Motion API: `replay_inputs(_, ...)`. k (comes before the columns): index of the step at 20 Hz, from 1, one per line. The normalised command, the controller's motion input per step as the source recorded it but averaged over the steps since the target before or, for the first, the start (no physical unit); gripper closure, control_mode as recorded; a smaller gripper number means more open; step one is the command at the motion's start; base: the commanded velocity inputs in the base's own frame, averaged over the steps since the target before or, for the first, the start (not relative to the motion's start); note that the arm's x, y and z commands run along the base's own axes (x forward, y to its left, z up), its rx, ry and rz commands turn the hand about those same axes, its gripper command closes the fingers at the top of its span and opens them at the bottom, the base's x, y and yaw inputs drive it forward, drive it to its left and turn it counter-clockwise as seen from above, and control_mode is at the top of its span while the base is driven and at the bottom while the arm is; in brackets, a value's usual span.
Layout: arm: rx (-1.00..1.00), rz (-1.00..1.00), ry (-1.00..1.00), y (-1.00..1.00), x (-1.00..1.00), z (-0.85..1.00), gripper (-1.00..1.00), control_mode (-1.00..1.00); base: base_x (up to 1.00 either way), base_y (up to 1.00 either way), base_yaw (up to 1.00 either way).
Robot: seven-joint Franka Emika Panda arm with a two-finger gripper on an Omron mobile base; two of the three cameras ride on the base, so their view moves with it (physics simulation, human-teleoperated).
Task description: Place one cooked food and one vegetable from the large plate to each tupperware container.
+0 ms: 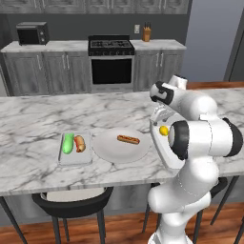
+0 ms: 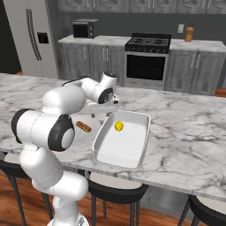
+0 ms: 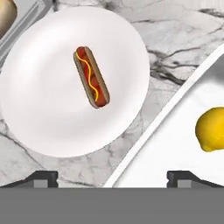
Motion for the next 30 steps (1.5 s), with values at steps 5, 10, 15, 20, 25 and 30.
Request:
replay_inputs(5, 0.01, 0.00, 0.07, 0.86, -0.10, 0.17, -1.00, -1.00, 0.00, 0.00, 0.00)
replay_inputs(10, -0.05, 0.08, 0.03, 0.74, -0.12, -0.04, -1.00, -1.00, 0.00, 0.00, 0.00)
replay_inputs(15, -0.19, 0.15, 0.03, 0.34, 0.16, -0.30, -1.00, -1.00, 0.00, 0.00, 0.00)
replay_inputs(20, -0.14, 0.18, 0.04, 0.08, 0.38, -0.27, -1.00, -1.00, 0.00, 0.00, 0.00)
replay_inputs(25, 0.00, 0.15, 0.02, 0.03, 0.37, -0.28, -1.00, -1.00, 0.00, 0.00, 0.00)
replay_inputs(30, 0.00, 0.07, 0.00, 0.00, 0.44, -0.35, -1.00, -1.00, 0.00, 0.00, 0.00)
